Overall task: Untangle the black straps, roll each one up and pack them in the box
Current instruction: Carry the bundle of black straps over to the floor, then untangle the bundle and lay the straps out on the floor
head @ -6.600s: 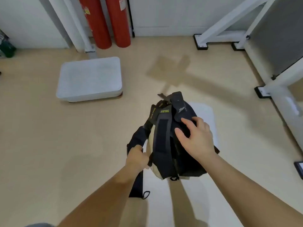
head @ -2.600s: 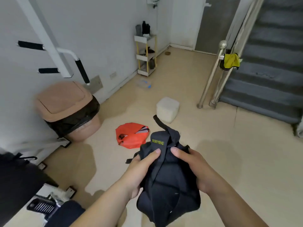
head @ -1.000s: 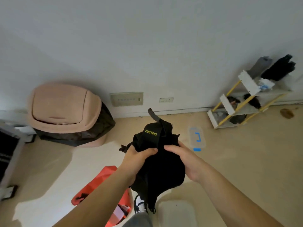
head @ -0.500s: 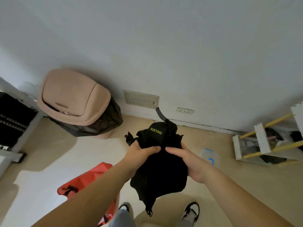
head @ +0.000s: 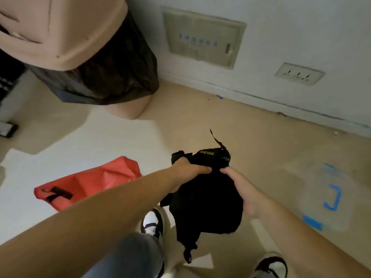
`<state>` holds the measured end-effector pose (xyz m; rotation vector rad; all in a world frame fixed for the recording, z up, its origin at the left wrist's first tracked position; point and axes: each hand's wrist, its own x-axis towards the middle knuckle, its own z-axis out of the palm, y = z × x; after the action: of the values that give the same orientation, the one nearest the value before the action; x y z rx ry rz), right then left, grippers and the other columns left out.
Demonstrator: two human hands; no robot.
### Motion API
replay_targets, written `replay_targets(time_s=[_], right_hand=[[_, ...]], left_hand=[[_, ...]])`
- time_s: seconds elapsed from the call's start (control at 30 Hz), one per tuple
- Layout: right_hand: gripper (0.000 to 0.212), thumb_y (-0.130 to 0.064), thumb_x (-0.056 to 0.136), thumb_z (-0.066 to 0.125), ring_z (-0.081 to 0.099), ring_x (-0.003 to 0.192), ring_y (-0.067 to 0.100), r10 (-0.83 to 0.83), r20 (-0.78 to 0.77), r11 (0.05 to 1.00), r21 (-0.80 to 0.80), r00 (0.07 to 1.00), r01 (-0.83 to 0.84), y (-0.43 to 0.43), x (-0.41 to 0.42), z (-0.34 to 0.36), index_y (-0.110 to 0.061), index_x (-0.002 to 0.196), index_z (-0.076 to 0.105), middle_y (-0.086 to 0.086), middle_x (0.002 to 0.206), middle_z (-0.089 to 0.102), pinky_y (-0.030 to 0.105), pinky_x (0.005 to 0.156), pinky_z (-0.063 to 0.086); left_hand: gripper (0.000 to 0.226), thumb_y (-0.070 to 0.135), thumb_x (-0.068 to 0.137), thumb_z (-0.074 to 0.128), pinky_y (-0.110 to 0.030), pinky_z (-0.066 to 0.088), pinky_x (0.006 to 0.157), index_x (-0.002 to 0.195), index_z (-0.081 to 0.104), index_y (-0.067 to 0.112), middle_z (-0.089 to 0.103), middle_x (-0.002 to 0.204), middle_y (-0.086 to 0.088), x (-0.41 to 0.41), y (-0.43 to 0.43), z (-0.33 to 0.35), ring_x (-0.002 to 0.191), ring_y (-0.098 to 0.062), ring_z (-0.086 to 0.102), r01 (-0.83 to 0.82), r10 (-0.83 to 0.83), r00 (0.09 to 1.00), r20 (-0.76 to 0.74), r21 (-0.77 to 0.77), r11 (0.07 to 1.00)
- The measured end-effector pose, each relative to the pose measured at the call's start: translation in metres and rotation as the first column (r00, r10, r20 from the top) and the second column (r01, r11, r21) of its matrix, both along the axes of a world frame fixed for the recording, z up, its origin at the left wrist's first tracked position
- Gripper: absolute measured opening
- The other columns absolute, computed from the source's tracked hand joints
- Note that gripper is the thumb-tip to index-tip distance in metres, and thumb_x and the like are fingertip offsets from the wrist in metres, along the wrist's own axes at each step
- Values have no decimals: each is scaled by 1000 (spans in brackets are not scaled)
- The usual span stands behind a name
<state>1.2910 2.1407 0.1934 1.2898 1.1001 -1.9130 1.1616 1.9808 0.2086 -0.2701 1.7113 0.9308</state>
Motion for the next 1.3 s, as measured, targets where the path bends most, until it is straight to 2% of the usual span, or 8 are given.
replay_targets(time_s=[0.13,0.3,0.43,0.63,0.83,1.07,1.2,1.3], right_hand=[[44,-44,97,69,78,92,33,-108,-38,994,-37,993,106,-17,-21,-122,-12,126,74,17,105,80,40,82,60],[40,-24,98,73,76,113,35,-201,-232,978,10,952,209,-40,-52,-214,-31,136,66,11,120,80,52,99,59],[43,-25,101,72,76,112,16,-42,-390,978,171,920,117,-52,-68,-233,-43,138,62,-6,125,78,33,87,62],[88,-39,87,76,65,113,25,317,-112,715,681,942,-159,-48,-94,-267,-35,164,33,6,149,52,34,93,56],[73,-39,93,79,59,127,20,355,-190,720,681,915,-137,-53,-106,-292,-35,157,45,0,149,44,39,107,56],[84,-21,87,85,69,110,16,293,-162,732,672,942,-112,-40,-100,-324,-40,153,38,-11,121,63,37,93,60],[88,-40,66,94,51,127,20,373,-4,527,824,928,-208,-36,-109,-321,-27,142,51,-6,125,43,39,106,52],[59,-40,67,95,59,107,17,425,3,460,861,905,-218,-39,-117,-308,-24,109,57,-5,114,52,33,84,52]], left_hand=[[92,52,51,98,-49,62,93,129,63,15,76,114,-10,-36,-10,-118,102,-30,75,96,-96,995,-15,-29,995],[68,32,69,97,-51,59,100,129,66,23,78,114,-7,-68,-30,-208,108,-30,74,45,-34,992,-118,87,995],[50,28,80,92,-44,61,98,124,69,27,79,112,-1,-80,-61,-237,109,-25,74,-26,54,982,-180,156,987],[71,41,83,80,-43,57,99,141,51,13,59,131,-8,-93,-109,-273,116,-31,64,177,-399,816,-417,-478,860],[46,30,99,69,-36,50,110,143,58,22,67,135,0,-110,-78,-286,125,-21,65,208,-251,763,-596,-141,968],[102,52,70,90,-42,56,103,154,39,29,64,130,3,-83,-37,-333,119,-20,64,149,-167,848,-503,-76,986],[54,39,82,86,-30,56,87,128,60,28,69,111,12,-73,-45,-328,103,-11,66,110,-151,786,-600,-105,988],[15,33,95,72,-27,51,68,92,66,20,69,83,5,-68,-55,-312,80,-14,68,32,-38,779,-626,-21,999]])
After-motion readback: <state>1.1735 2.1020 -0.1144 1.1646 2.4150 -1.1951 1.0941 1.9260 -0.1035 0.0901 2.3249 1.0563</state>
